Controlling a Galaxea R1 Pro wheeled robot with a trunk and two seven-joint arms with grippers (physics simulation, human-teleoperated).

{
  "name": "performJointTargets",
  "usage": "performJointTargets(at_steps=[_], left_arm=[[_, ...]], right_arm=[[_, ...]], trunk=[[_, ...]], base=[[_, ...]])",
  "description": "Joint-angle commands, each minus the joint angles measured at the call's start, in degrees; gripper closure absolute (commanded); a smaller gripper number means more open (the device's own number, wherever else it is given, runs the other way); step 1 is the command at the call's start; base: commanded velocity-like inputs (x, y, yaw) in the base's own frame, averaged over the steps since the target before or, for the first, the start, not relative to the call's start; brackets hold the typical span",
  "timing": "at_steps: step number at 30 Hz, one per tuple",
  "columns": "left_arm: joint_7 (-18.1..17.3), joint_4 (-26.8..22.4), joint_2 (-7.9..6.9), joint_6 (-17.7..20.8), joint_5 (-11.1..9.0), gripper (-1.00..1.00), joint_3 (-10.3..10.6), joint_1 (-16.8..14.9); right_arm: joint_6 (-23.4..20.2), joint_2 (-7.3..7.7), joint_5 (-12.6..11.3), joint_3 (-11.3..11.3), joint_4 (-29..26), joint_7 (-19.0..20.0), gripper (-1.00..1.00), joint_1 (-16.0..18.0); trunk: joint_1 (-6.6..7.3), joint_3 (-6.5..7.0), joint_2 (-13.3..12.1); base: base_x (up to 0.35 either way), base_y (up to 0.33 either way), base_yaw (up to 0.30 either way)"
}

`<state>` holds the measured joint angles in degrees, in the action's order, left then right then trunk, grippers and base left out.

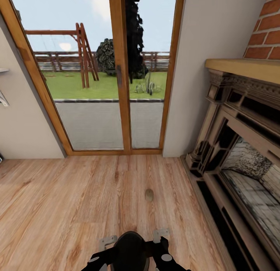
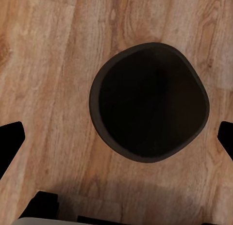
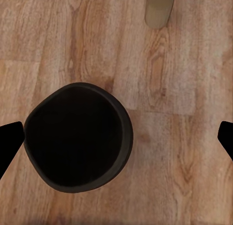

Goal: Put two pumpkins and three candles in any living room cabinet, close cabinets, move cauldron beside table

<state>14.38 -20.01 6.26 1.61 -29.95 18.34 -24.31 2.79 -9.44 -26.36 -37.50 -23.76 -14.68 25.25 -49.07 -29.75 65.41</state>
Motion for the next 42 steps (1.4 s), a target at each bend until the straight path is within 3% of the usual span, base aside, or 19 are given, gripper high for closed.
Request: performJointTargets(at_steps=[1, 16, 42], left_arm=[[0.5, -0.1, -0.04, 0.2, -0.3, -1.0, 0.5, 0.0], [0.6, -0.1, 0.06, -0.9, -0.2, -1.0, 0.5, 0.0], [0.6, -0.1, 0.04, -1.0, -0.2, -1.0, 0.8, 0.0]], right_arm=[[0.3, 0.03, -0.6, -0.5, 0.0, -0.4, -1.0, 0.1], [0.3, 0.03, -0.6, -0.5, 0.0, -0.4, -1.0, 0.1], [0.3, 0.0, -0.6, -0.5, -0.1, -0.4, -1.0, 0.1]], trunk=[[-0.23, -0.23, 0.5], [-3.52, -2.89, 6.5], [-3.52, -2.84, 6.5]], base=[[0.0, 0.0, 0.0], [0.0, 0.0, 0.0], [-0.072, -0.008, 0.065]])
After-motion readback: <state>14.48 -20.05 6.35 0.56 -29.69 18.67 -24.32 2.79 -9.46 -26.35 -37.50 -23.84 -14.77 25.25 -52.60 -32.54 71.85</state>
